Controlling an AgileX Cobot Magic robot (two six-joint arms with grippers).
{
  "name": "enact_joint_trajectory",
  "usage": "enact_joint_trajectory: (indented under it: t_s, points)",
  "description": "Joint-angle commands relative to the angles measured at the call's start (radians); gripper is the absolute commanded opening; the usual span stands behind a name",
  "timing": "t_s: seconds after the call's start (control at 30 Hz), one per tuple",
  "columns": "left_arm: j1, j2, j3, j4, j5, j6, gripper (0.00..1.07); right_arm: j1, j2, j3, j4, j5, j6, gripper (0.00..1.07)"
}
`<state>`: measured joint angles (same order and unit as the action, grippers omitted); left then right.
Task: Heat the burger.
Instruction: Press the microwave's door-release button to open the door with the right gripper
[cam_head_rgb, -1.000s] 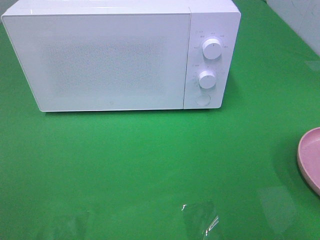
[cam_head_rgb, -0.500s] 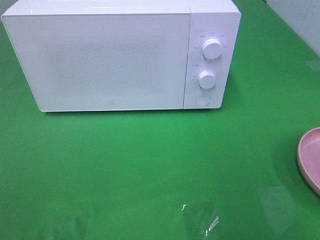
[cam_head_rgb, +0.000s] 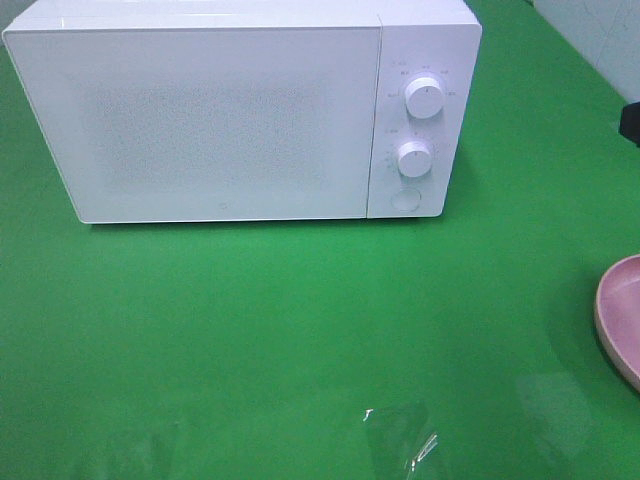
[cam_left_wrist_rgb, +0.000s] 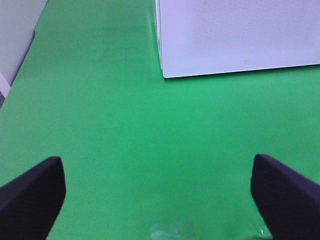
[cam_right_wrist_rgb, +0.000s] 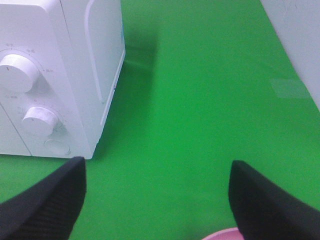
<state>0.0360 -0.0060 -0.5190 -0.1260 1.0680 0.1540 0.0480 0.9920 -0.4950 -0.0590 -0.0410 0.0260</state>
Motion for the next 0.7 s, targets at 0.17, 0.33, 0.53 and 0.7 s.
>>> enact_joint_trajectory:
  t_s: [0.17,0.33,0.53,0.7]
  points:
    - [0.003,-0.023,0.002,-0.010,0.003,-0.008,0.93,0.001,0.091,0.101,0.004,-0.341,-0.038,0.75]
    - [0.003,-0.023,0.002,-0.010,0.003,-0.008,0.93,0.001,0.131,0.138,0.059,-0.448,-0.049,0.75]
    - [0.003,-0.023,0.002,-0.010,0.003,-0.008,0.93,0.052,0.183,0.203,0.227,-0.651,-0.241,0.75]
    - [0.003,-0.023,0.002,-0.010,0.003,-0.008,0.93,0.217,0.245,0.218,0.447,-0.791,-0.418,0.75]
